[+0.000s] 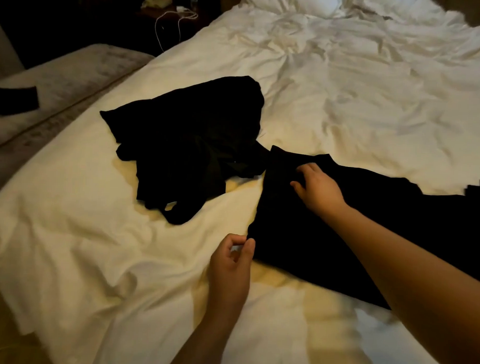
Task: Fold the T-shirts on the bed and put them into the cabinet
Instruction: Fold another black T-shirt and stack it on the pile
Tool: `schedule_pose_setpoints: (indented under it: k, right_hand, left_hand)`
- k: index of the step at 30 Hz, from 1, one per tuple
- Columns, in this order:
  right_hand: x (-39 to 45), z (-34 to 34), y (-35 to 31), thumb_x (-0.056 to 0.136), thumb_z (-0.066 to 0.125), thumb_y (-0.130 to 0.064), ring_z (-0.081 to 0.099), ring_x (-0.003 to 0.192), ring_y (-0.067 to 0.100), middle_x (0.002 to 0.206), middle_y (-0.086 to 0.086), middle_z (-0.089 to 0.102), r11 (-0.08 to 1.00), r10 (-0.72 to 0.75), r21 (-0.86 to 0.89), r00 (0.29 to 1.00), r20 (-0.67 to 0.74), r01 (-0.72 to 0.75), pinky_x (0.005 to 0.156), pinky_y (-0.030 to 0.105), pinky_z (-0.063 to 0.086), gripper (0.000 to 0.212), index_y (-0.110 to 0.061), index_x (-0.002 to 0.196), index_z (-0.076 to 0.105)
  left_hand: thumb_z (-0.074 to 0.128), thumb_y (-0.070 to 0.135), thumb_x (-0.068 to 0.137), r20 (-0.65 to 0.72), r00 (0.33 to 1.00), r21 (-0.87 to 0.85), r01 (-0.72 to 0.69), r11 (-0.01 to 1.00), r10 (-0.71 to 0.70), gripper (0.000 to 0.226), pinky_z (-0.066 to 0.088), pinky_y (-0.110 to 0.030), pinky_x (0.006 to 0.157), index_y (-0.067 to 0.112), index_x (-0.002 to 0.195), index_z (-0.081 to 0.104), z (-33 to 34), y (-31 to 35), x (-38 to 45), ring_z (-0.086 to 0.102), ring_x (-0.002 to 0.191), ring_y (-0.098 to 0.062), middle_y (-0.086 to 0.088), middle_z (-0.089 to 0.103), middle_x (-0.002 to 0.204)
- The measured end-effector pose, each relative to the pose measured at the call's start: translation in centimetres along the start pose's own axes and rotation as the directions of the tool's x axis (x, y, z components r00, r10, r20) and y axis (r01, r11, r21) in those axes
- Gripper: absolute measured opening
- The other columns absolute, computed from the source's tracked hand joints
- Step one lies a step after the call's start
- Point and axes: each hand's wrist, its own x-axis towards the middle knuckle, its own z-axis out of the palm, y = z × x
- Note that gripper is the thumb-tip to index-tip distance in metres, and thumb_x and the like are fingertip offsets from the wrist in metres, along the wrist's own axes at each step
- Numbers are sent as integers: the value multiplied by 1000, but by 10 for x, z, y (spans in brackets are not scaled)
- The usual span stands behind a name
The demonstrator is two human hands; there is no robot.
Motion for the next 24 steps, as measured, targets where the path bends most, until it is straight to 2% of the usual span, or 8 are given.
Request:
schedule_pose_setpoints:
  k: [4, 8, 12, 15, 17, 19, 21, 24]
  right_hand:
    - [39, -3, -7, 88, 71, -25, 55, 118, 35, 154, 11, 30, 995, -29, -89, 985, 173, 45, 89, 44, 53, 79, -13, 153, 27]
    - [66, -10, -13, 92, 64, -26, 50, 125, 34, 146, 15, 42, 999, -19, -34, 958, 286, 30, 100, 39, 44, 70, -13, 152, 30]
    - [78, -6, -14, 102, 52, -32, 49, 126, 36, 141, 18, 47, 999, 36, 13, 982, 187, -39, 100, 41, 42, 52, -9, 147, 39]
    - [83, -5, -14, 103, 50, -23, 56, 108, 39, 115, 22, 59, 1000, 28, 7, 989, 145, -30, 83, 39, 43, 31, 1, 120, 58]
    - [86, -8, -15, 103, 48, -20, 56, 98, 37, 109, 24, 59, 996, 54, 73, 998, 28, -56, 75, 35, 38, 28, 5, 109, 59]
    - [88, -10, -15, 104, 46, -19, 52, 89, 33, 109, 25, 57, 989, 103, 115, 991, -87, -93, 72, 34, 34, 28, 7, 105, 58]
    - [86, -6, -12, 103, 48, -22, 54, 93, 36, 115, 25, 54, 991, 114, 81, 992, -50, -110, 73, 34, 37, 29, 5, 110, 57]
    - [82, 2, -9, 98, 60, -34, 57, 106, 35, 122, 18, 56, 993, 114, 13, 984, 140, -117, 80, 36, 44, 43, -4, 126, 52]
  left_hand:
    - [63, 17, 97, 74, 983, -61, 174, 983, -169, 17, 38, -21, 46, 4, 86, 63, 4, 0, 5, 41, 38, -10, 0, 50, 43]
    - [68, 35, 93, 115, 950, 43, 286, 957, -290, 24, 37, -25, 41, 17, 78, 70, 3, -7, 7, 44, 36, -14, -7, 60, 48]
    - [67, 36, 94, 81, 957, 66, 273, 960, -278, 33, 42, -27, 45, 13, 71, 66, 5, -4, 4, 48, 39, -14, -8, 61, 50]
    - [69, 36, 93, 36, 966, 35, 254, 966, -256, 34, 50, -35, 50, 12, 69, 64, 5, -3, 4, 53, 43, -17, -8, 61, 49]
    - [70, 38, 91, -51, 982, 70, 185, 980, -182, 40, 49, -40, 56, 13, 62, 57, 4, -4, 5, 51, 47, -19, -5, 57, 49]
    - [71, 39, 89, -122, 986, 115, 130, 985, -116, 45, 42, -37, 56, 14, 58, 49, 3, -3, 4, 40, 49, -15, -1, 48, 49]
    - [72, 38, 88, -151, 984, 127, 111, 986, -91, 45, 37, -33, 55, 13, 59, 47, 3, -2, 3, 36, 50, -12, 0, 46, 50]
    - [73, 38, 86, -175, 980, 153, 120, 981, -92, 45, 38, -32, 57, 9, 62, 49, 3, -4, 4, 39, 53, -14, -5, 53, 59]
